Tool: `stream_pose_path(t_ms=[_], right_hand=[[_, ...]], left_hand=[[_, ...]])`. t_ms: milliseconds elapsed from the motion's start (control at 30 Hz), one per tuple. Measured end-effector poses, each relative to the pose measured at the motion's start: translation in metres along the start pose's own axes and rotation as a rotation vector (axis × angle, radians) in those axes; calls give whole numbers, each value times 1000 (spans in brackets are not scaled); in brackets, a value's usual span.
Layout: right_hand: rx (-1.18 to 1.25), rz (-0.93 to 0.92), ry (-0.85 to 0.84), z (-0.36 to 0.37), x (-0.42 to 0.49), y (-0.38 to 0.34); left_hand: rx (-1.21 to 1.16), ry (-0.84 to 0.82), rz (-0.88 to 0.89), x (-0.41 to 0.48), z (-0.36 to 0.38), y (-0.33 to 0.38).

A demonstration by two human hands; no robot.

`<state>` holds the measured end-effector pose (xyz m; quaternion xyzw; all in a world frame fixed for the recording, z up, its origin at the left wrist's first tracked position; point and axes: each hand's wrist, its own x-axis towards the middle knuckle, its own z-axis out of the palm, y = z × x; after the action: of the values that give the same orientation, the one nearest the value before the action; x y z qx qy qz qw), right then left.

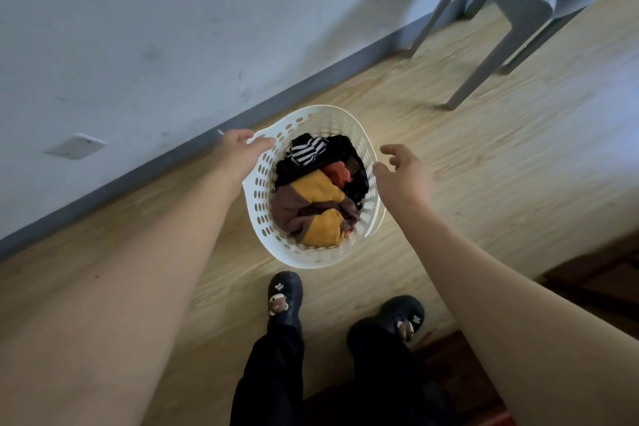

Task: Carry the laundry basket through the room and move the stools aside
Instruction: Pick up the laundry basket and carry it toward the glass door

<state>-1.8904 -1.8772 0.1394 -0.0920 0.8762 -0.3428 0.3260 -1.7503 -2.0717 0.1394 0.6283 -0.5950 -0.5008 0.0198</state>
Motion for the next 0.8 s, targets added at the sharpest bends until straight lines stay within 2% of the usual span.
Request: stream_pose_path(t_ms=[233, 367, 467, 533, 633, 700, 800], right_hand=[[-48, 192, 87, 73, -7, 47], [-97, 278, 134, 103, 4, 66], [-110, 284, 210, 117, 18, 72], [-43, 329, 260, 124, 29, 73], [67, 519, 268, 126, 45, 77], [129, 624, 245, 124, 47, 81], [260, 664, 283, 120, 42, 79]], left_hand=[[60, -10, -111, 64, -30, -81], [100, -73, -177, 99, -34, -110], [124, -144, -159, 121, -31, -116], [112, -224, -141, 131, -26, -117], [87, -328, -141, 143, -15, -112], [88, -349, -127, 143, -8, -106], [97, -327, -96, 141, 1, -98]])
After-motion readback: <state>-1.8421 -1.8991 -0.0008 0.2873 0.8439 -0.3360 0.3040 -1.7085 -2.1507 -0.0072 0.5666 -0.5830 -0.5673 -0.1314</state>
